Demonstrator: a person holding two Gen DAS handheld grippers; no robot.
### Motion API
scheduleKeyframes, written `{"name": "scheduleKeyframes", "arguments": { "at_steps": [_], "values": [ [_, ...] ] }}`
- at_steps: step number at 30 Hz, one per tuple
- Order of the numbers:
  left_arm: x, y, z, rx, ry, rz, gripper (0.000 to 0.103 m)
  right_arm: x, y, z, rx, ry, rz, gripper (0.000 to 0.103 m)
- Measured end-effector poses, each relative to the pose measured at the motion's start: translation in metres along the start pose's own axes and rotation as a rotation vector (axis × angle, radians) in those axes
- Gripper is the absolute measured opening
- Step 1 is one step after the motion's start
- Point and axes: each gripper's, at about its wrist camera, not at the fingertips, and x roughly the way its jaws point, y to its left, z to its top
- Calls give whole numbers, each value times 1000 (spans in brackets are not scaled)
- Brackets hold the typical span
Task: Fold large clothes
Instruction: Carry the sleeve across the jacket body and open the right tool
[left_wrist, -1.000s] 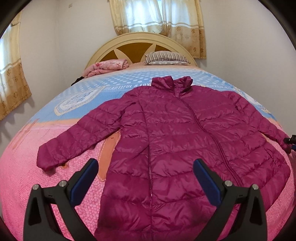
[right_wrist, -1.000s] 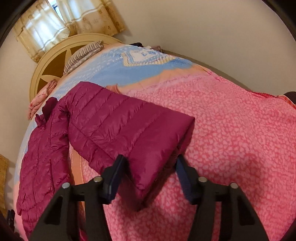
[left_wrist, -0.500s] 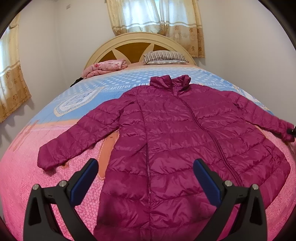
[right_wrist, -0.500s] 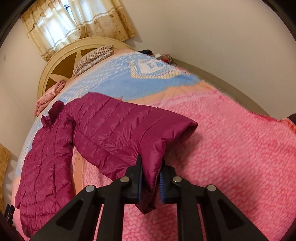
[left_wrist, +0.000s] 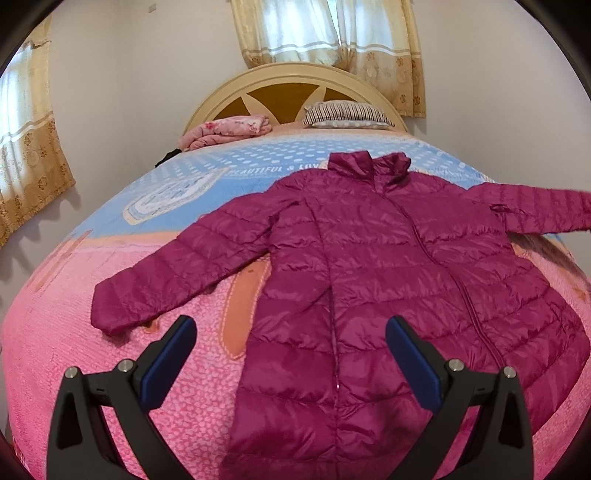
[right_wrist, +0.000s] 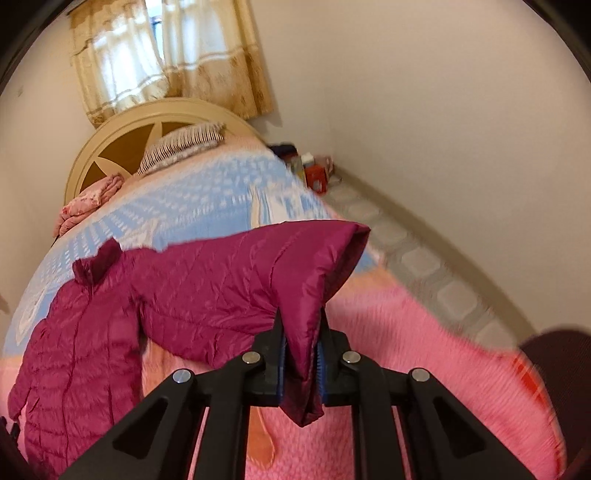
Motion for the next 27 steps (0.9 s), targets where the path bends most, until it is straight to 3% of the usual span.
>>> {"name": "scheduleKeyframes", "arguments": {
  "at_steps": [4,12,27],
  "values": [
    [-5,9,3,-19,-10,-4,103,-20,23,26,-75,-66,-13,11],
    [-17,12,4,-31,-30,-20,103,-54,91,46,-239,-179,10,11],
    [-17,33,-1,-64,-23,-12,103,-93,225,11,-561,-296,113,11]
  ]
}}
